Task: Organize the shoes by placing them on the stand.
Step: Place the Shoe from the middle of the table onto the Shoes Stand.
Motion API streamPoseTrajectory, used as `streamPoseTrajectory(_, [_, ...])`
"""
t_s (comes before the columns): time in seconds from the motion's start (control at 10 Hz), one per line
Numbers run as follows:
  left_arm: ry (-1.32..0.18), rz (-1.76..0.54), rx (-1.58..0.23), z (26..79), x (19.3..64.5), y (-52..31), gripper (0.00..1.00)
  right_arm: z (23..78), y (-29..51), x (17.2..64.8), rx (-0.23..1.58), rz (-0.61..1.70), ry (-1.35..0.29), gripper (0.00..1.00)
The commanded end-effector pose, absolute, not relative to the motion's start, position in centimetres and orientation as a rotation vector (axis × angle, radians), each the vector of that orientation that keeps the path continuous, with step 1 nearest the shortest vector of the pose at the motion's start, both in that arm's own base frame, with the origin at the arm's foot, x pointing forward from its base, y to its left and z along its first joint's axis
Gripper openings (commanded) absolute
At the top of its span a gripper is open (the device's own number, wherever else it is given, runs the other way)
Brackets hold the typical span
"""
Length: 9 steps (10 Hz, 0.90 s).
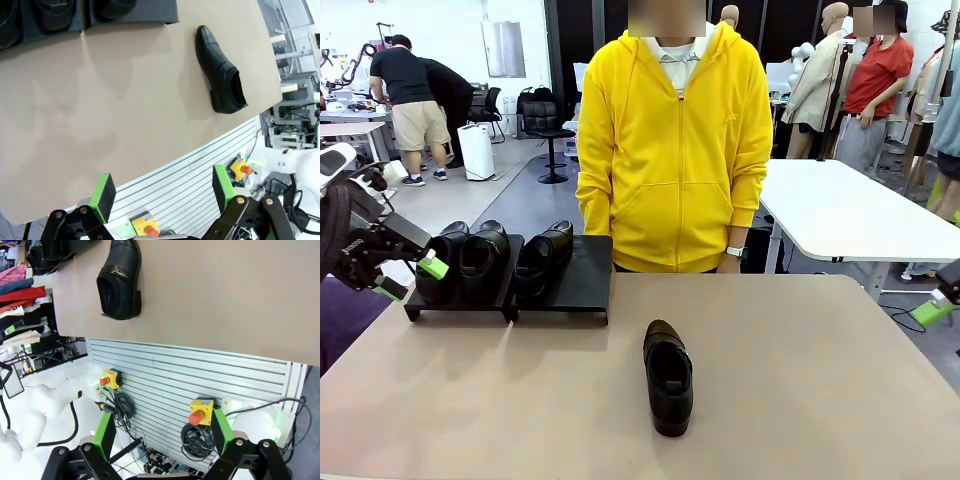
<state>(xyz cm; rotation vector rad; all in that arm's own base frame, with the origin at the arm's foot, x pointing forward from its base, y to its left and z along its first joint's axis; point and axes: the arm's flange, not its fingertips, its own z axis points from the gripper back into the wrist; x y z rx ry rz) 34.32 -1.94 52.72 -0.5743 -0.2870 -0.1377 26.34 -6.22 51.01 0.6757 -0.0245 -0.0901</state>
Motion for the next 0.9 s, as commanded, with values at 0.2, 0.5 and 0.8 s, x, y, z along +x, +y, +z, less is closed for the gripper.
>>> streamPoseTrajectory(0.2, [-0.268, -0.030, -0.504, 55.1, 33.5, -6.4, 1.00, 51.3, -6.3, 26.5, 0.700, -0.068, -0.036, 1.00])
streamPoseTrajectory(0.5, [-0.147, -0.214, -0.391, 53.4, 37.2, -24.4, 1.00, 51.3, -6.3, 26.5, 0.700, -0.068, -0.036, 1.00])
streamPoseTrajectory(0.8, [-0.078, -0.166, -0.225, 46.5, 36.5, -37.2, 1.00, 51.3, -6.3, 26.5, 0.700, -0.068, -0.036, 1.00])
